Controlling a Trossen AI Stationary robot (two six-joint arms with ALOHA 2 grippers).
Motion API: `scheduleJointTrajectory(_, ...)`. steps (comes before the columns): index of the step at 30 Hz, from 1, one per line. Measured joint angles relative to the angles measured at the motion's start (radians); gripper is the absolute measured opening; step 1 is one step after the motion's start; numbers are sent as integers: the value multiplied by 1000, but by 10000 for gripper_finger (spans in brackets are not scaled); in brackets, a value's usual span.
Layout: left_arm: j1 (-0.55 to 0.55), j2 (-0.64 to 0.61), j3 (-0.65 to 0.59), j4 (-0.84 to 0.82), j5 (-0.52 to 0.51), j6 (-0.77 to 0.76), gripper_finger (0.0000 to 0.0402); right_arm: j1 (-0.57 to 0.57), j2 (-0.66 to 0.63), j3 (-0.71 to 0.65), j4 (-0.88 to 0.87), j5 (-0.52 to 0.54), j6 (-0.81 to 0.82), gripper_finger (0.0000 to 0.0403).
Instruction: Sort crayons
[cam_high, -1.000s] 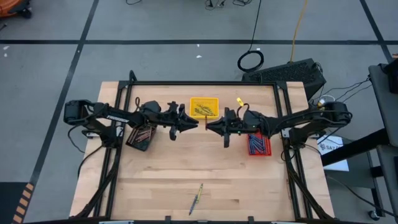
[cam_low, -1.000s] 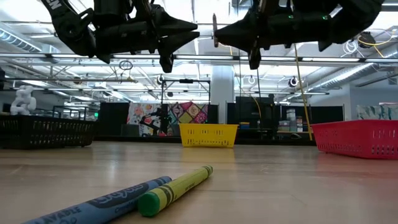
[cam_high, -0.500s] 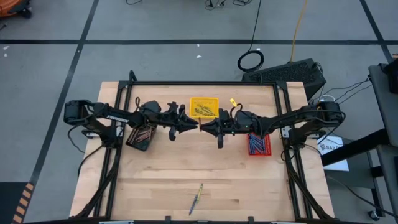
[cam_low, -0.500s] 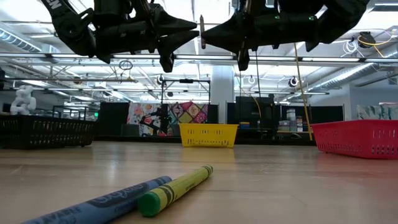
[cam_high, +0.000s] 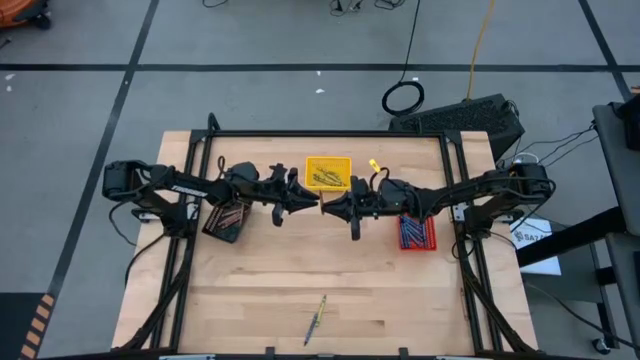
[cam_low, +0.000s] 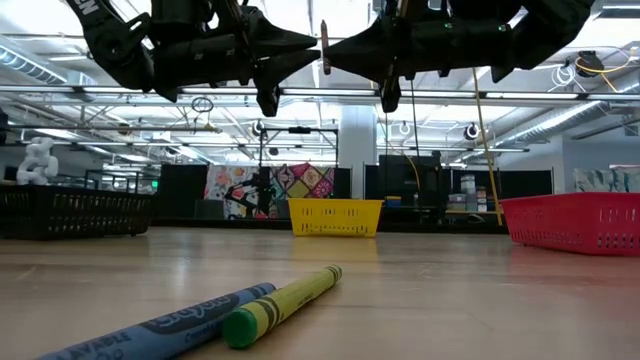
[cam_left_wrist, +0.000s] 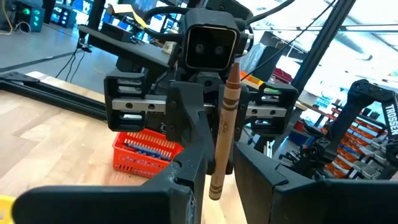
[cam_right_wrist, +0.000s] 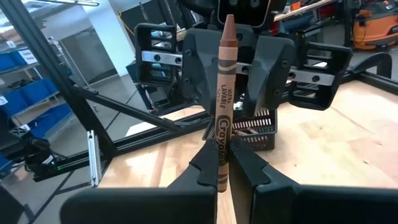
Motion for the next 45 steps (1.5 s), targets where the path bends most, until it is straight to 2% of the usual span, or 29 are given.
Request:
scheduleJointTrajectory(13,2,0,0,-4,-23,6,86,0,0,0,6,1,0,0)
scheduleJointTrajectory(20,-3,0,15,3,17,6,86,-6,0,0,6,2,0,0)
scheduleJointTrajectory(28,-4,0,27,-30,-25,6,86,-5,0,0,14,2,0,0)
scheduleJointTrajectory(45,-5,0,27,-26,-18,6,86,-5,0,0,14,5,0,0)
